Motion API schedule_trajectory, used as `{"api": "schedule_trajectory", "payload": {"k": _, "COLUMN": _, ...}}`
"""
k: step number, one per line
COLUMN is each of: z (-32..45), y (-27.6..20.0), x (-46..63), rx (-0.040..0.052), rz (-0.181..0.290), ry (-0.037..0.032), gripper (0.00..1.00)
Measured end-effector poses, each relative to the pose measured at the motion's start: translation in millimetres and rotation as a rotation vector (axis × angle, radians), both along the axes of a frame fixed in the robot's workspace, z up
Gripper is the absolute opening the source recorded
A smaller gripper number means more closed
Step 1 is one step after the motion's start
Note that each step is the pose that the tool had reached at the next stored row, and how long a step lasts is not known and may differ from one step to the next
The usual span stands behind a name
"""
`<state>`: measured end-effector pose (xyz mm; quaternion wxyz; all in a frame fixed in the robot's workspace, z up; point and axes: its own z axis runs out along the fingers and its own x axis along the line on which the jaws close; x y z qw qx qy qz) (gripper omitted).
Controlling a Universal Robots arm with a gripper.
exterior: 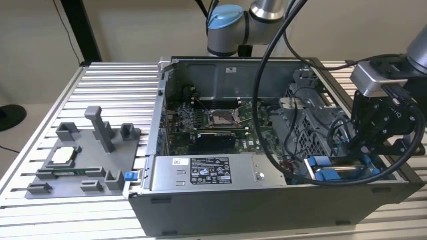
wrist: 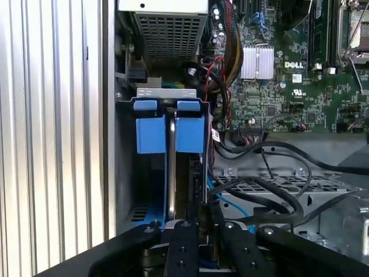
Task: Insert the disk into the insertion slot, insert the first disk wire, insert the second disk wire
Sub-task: 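Insert the first disk wire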
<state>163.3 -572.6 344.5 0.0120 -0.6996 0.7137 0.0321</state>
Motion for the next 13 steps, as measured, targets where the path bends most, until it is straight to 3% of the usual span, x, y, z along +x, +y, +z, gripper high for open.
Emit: {"api": "schedule_trajectory", "payload": {"k": 13, "z": -1.9, "y": -3.1, "x": -1.0, "rx": -0.0003, "rz": 0.000, "ry": 0.0000, "gripper": 0.00}}
